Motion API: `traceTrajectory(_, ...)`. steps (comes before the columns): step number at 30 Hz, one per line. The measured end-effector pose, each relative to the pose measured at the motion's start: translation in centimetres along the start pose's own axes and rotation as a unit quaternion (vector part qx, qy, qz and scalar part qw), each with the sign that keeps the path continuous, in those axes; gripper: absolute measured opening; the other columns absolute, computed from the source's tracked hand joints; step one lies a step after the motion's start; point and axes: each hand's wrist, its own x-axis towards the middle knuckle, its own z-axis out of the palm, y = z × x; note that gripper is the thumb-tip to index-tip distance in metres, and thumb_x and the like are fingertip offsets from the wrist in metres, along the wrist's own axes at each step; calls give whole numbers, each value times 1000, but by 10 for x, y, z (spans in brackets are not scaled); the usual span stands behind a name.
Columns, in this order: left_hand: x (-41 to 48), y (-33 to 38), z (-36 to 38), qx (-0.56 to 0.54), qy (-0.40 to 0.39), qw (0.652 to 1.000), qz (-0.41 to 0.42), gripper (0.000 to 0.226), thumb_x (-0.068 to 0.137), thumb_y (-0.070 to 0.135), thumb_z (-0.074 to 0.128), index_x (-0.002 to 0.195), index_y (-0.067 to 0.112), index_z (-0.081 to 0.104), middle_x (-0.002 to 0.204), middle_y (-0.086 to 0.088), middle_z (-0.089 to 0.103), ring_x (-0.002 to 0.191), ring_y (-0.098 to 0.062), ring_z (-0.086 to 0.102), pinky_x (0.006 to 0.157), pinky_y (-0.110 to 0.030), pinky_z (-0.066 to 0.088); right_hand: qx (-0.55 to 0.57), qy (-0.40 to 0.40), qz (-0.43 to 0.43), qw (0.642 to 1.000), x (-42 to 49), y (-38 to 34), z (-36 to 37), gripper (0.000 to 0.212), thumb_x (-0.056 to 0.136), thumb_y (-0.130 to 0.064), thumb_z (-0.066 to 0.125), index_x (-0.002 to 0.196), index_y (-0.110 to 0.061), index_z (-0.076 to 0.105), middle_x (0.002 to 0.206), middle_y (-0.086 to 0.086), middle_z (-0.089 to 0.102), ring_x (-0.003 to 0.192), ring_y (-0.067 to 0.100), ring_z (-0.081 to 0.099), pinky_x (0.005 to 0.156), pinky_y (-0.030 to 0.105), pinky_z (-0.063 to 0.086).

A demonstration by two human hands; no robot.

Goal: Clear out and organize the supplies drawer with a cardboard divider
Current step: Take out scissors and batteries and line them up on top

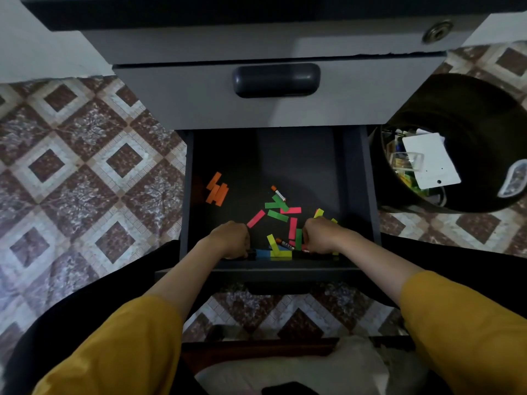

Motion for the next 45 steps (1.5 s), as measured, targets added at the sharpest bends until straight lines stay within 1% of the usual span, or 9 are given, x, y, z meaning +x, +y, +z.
traceTrajectory(9,1,3,-1,-6,29,1000,-5,29,87,22,63,112,7,61,115,-9,61,104,-22,58,89,-33,48,16,-11,11,1000,0,-6,-6,24,86,-3,54,65,-13,46,68,2,46,61,14,45,51,25,35)
traceTrajectory(12,1,6,-5,-41,65,997,-2,23,86,23,64,106,10,61,111,-7,60,100,-21,58,85,-31,47,64,10,7,998,-4,-7,-11,9,87,0,53,87,-2,62,77,6,54,73,21,54,60,28,40)
traceTrajectory(14,1,8,-9,-78,89,993,-4,20,85,23,65,101,12,60,108,-6,61,98,-20,58,85,-31,49,105,35,-9,994,-7,-7,-17,17,88,-1,55,101,4,64,89,12,61,79,23,57,60,26,41)
traceTrajectory(17,-5,15,-18,-127,123,984,1,24,85,22,66,105,12,57,101,-5,62,94,-17,60,83,-30,51,172,72,-23,982,-13,-8,-27,12,89,-2,55,97,-1,63,85,8,61,69,16,58,57,24,48)
traceTrajectory(23,-30,26,-32,-330,190,924,41,11,83,18,68,89,16,58,80,-1,65,77,-15,65,77,-29,55,350,107,-65,928,-46,-8,-50,12,87,3,59,94,-6,61,80,5,62,66,14,62,60,22,55)
traceTrajectory(29,-80,46,-59,-481,200,849,83,11,82,7,68,92,5,64,84,-9,66,71,-13,66,66,-22,58,435,135,-114,883,-95,-15,-78,16,86,7,58,95,-6,61,81,7,61,69,16,63,58,22,58)
traceTrajectory(36,-139,84,-102,-505,267,807,150,10,83,8,68,85,15,61,74,-6,63,64,-12,62,59,-22,57,448,199,-170,855,-165,-23,-121,15,86,4,60,93,-9,61,68,9,60,51,12,60,51,25,56)
traceTrajectory(39,-162,102,-124,-514,292,783,191,22,81,4,68,98,16,60,75,-8,63,58,-11,65,58,-24,57,434,243,-205,843,-196,-26,-140,18,85,0,63,96,-14,60,63,7,61,48,13,57,45,23,49)
traceTrajectory(45,-203,126,-182,-503,339,752,258,18,80,3,70,93,14,65,75,-10,66,55,-10,65,55,-19,54,419,326,-263,805,-240,-37,-188,15,82,-2,67,81,-16,63,55,2,62,41,11,49,38,17,33)
